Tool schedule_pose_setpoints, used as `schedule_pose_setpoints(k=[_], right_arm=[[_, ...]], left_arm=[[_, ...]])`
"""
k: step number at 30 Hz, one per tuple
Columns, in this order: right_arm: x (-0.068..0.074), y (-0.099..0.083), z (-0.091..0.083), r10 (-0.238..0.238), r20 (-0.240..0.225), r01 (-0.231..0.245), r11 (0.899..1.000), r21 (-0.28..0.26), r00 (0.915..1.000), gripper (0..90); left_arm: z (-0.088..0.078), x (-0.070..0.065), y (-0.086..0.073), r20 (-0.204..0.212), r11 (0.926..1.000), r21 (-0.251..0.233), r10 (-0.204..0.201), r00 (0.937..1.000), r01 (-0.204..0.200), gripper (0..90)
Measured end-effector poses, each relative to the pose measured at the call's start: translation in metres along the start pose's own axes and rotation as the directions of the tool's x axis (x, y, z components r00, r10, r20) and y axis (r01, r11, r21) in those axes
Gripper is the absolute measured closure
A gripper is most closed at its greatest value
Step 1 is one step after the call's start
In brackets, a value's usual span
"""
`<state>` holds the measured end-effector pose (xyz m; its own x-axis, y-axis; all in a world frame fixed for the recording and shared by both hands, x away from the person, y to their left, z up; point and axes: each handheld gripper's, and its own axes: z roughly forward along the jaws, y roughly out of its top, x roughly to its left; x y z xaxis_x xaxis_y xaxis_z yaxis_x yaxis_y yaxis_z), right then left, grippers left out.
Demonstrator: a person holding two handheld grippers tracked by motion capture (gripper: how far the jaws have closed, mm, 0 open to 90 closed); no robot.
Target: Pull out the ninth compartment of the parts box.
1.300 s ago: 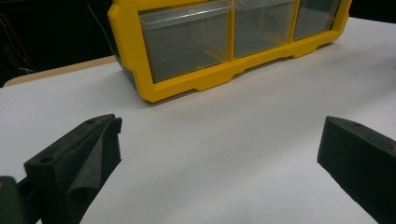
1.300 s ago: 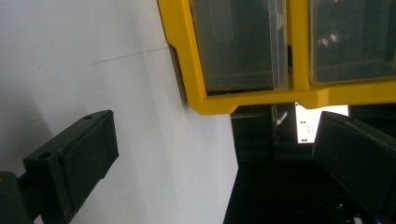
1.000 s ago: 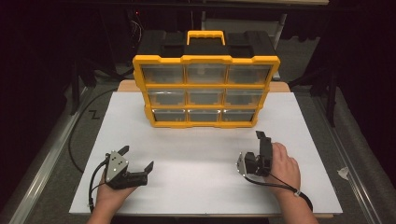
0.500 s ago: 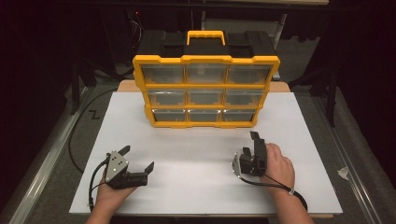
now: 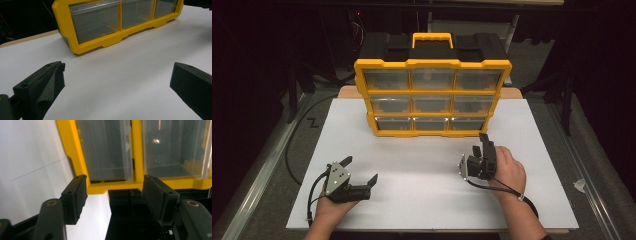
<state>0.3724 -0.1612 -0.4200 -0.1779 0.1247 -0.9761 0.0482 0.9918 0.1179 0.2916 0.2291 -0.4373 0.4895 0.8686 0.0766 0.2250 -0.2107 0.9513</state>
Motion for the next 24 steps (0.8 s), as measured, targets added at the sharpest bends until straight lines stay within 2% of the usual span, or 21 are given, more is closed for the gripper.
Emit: schedule_pose_setpoints(k=[11, 18, 19, 21, 24], right_arm=[[-0.024, 0.018, 0.006, 0.012, 0.051, -0.011, 1.000, -0.028, 0.9986, 48.6], [-0.020, 0.027, 0.016, -0.010, 0.052, 0.012, 0.999, -0.034, 0.9986, 53.1], [-0.018, 0.028, 0.018, 0.014, 0.046, -0.013, 1.000, -0.029, 0.9989, 53.6], [-0.018, 0.029, 0.023, -0.020, 0.060, 0.022, 0.999, -0.030, 0.9980, 54.0], [-0.015, 0.028, 0.033, -0.015, 0.057, 0.017, 1.000, -0.027, 0.9982, 56.6]], left_arm=[[0.000, 0.000, 0.000, 0.004, 1.0000, -0.006, -0.001, 1.0000, 0.001, 0.1], [-0.001, 0.000, 0.000, 0.008, 0.9999, -0.012, -0.001, 1.0000, 0.001, 0.1], [-0.001, 0.000, 0.000, 0.008, 0.9999, -0.012, -0.001, 1.0000, 0.001, 0.1], [0.000, 0.000, 0.000, 0.007, 0.9999, -0.010, -0.002, 1.0000, 0.002, 0.1], [0.000, 0.001, -0.001, 0.009, 1.0000, -0.004, 0.002, 1.0000, -0.002, 0.1]])
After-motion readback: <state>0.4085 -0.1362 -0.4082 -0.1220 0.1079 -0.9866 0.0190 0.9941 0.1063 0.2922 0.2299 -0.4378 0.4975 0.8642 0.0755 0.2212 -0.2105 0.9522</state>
